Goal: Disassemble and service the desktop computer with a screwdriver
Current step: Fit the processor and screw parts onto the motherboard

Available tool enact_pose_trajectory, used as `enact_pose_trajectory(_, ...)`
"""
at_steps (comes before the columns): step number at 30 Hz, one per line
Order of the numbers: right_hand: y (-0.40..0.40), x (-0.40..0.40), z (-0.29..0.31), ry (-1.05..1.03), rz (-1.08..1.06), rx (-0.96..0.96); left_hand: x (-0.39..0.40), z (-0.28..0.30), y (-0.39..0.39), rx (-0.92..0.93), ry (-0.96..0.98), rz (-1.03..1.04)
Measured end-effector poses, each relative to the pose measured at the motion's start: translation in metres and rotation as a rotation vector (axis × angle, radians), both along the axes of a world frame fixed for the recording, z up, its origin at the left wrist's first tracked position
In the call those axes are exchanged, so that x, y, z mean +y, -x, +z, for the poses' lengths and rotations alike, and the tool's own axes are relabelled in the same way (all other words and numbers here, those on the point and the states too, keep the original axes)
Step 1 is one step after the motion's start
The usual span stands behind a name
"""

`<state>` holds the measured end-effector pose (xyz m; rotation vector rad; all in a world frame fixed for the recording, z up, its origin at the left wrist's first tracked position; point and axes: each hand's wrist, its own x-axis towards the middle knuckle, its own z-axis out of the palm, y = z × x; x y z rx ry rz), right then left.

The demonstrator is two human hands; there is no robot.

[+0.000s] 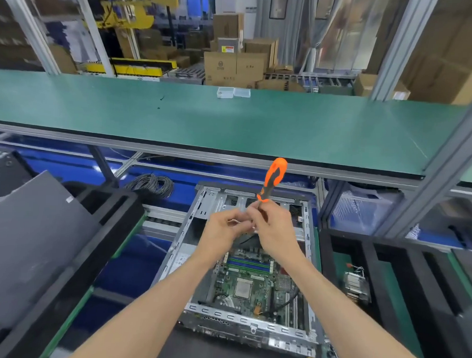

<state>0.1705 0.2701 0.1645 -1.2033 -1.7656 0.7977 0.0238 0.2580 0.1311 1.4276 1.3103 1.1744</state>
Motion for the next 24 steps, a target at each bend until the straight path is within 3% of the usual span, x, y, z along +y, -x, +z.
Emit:
enact_pose_trajectory(2,0.003,0.007,0.004,-0.039,0.021,-0.002,0.004,-0.010,0.018,0.120,0.014,0.072)
enact_pose_trajectory(5,0.008,0.018,0.012,-0.073,0.010,0.037,0.003,-0.033,0.049,0.532,0.019,0.135)
enact_pose_trajectory(9,0.020,0.026,0.018,-0.093,-0.010,0.059,-0.001,-0.056,0.062,0.913,0.072,0.059)
enact_pose_trajectory(24,0.049,0.047,0.038,-0.307,-0.072,0.041,0.000,-0.061,0.061,1.065,0.064,0.037)
